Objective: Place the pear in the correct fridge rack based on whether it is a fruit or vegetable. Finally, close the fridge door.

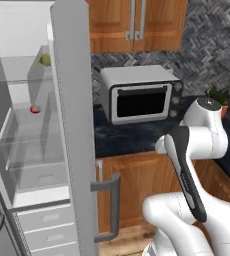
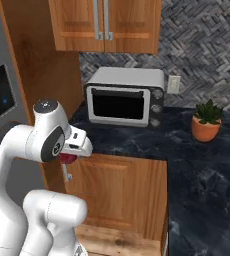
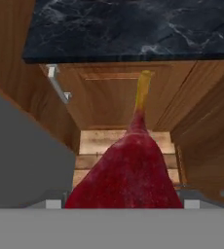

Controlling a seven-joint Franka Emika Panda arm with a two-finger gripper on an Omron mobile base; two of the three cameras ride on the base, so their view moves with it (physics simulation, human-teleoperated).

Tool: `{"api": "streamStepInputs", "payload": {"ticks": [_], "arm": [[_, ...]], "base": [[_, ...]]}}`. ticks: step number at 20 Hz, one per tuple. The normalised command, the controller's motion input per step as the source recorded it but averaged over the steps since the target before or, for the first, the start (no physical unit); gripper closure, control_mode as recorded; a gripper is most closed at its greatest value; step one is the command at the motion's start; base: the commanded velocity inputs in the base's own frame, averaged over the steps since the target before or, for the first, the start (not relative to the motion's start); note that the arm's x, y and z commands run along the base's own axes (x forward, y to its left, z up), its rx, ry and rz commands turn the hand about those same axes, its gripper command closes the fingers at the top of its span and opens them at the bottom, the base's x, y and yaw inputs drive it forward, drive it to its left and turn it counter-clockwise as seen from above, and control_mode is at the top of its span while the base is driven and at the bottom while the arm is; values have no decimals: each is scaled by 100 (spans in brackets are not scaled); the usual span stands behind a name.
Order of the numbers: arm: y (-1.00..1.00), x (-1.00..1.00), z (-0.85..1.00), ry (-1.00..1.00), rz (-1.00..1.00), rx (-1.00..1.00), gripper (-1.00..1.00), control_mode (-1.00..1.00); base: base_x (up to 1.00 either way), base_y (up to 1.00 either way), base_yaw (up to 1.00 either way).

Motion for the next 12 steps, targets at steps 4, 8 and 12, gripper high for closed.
{"api": "streamStepInputs", "payload": {"ticks": [4, 8, 12], "arm": [[0, 0, 0, 0, 0, 0, 100, 100], [0, 0, 0, 0, 0, 0, 100, 100], [0, 0, 0, 0, 0, 0, 100, 100]], "base": [[-100, 30, 0], [-100, 21, 1], [-100, 80, 5]]}}
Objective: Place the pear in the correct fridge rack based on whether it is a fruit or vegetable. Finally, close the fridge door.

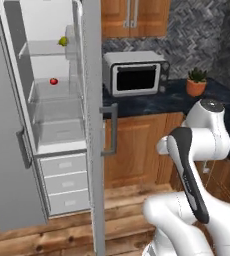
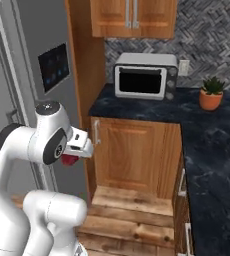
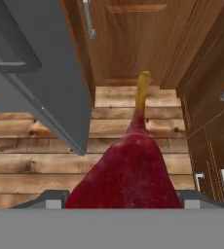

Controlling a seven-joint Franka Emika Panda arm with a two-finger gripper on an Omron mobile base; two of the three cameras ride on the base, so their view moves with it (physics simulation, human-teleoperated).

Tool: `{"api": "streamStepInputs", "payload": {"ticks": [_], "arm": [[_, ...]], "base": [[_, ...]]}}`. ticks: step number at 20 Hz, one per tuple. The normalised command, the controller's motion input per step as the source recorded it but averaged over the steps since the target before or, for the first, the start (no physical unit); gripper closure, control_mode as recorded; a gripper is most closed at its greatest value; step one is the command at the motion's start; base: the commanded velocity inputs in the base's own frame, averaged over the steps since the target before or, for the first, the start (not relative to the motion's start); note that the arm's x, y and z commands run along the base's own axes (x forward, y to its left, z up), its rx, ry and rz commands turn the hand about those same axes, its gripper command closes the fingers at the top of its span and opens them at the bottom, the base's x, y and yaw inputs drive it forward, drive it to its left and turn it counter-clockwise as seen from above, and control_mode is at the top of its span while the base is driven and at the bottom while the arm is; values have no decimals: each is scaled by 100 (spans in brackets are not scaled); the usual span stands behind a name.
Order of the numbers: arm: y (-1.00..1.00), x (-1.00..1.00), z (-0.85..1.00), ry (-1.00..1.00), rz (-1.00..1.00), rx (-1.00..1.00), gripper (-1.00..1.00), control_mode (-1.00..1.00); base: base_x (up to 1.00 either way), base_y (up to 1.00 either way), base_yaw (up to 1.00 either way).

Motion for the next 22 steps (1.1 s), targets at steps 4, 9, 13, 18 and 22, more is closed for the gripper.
{"api": "streamStepInputs", "payload": {"ticks": [4, 9, 13, 18, 22], "arm": [[0, 0, 0, 0, 0, 0, 100, 100], [0, 0, 0, 0, 0, 0, 100, 100], [0, 0, 0, 0, 0, 0, 100, 100], [0, 0, 0, 0, 0, 0, 100, 100], [0, 0, 0, 0, 0, 0, 100, 100]], "base": [[-70, 100, 0], [-53, 100, 0], [27, 100, -5], [92, 86, -17], [89, 14, -25]]}}
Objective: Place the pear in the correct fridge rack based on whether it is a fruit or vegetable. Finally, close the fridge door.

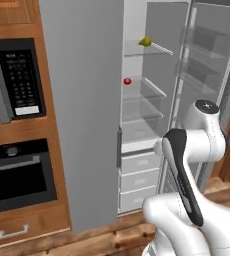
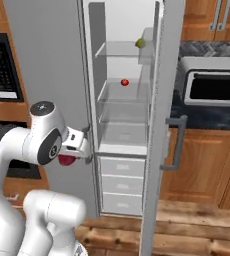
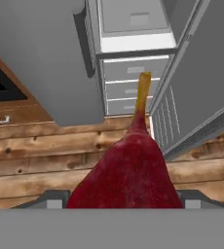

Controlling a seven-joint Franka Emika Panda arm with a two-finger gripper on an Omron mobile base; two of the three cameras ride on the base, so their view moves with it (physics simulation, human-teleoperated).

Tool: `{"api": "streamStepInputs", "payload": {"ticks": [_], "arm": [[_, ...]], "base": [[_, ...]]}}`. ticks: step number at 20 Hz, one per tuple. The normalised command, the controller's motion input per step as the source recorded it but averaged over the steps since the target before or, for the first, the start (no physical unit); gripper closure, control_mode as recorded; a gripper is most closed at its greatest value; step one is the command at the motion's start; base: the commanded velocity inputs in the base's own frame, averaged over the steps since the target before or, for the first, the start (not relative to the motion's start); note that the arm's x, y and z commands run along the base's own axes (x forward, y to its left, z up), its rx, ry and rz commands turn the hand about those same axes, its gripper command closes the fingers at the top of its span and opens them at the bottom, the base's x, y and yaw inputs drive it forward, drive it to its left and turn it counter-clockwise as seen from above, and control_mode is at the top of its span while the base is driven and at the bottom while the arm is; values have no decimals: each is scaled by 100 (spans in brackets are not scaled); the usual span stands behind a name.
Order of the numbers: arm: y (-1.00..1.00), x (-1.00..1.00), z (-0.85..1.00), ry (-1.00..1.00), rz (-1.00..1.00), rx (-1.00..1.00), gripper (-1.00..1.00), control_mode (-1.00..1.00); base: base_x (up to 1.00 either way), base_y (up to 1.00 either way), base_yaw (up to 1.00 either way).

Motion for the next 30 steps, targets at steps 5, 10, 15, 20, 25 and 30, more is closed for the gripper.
{"api": "streamStepInputs", "payload": {"ticks": [5, 10, 15, 20, 25, 30], "arm": [[0, 0, 0, 0, 0, 0, 100, 100], [0, 0, 0, 0, 0, 0, 100, 100], [0, 0, 0, 0, 0, 0, 100, 100], [0, 0, 0, 0, 0, 0, 100, 100], [0, 0, 0, 0, 0, 0, 100, 100], [0, 0, 0, 0, 0, 0, 100, 100]], "base": [[64, -13, -23], [65, -1, -13], [43, -8, -2], [26, -26, 4], [27, -32, 9], [34, -28, 13]]}}
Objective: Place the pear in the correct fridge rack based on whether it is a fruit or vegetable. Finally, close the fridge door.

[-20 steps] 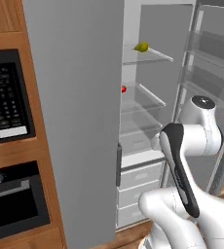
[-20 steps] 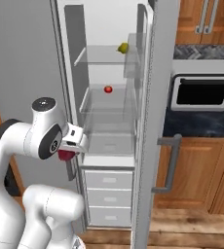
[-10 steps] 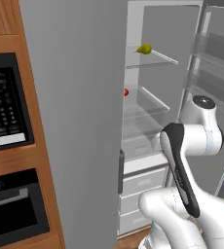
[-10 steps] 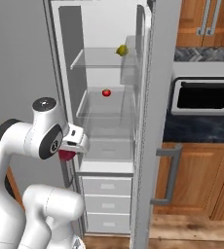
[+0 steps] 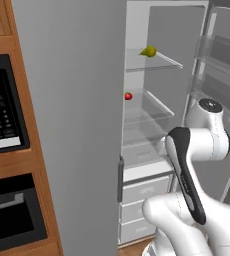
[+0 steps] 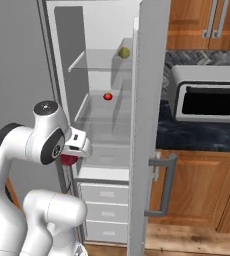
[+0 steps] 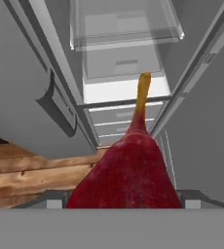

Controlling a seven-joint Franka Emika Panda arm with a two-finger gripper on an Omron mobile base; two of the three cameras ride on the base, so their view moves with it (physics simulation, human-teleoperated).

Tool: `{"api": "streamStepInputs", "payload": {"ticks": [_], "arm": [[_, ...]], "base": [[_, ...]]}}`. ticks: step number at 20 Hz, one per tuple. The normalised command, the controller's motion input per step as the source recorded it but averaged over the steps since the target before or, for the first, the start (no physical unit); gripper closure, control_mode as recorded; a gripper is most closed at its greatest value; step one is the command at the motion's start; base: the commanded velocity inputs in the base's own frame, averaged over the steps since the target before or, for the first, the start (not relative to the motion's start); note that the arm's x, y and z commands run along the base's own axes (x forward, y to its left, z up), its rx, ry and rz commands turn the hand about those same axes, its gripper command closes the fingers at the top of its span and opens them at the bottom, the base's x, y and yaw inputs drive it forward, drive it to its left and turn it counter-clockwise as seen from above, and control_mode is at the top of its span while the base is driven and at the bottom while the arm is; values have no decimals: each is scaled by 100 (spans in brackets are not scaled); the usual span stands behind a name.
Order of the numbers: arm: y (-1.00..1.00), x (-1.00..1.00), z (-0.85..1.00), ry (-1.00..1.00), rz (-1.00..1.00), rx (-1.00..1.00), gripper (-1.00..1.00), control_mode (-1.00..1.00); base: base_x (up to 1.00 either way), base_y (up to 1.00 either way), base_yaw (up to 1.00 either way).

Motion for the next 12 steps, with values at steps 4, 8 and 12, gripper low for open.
{"api": "streamStepInputs", "payload": {"ticks": [4, 8, 12], "arm": [[0, 0, 0, 0, 0, 0, 100, 100], [-17, 29, 58, -2, 0, 0, 100, -100], [-32, 26, 100, -15, 0, 0, 100, -100]], "base": [[60, 0, 4], [9, -1, 0], [0, 0, 0]]}}
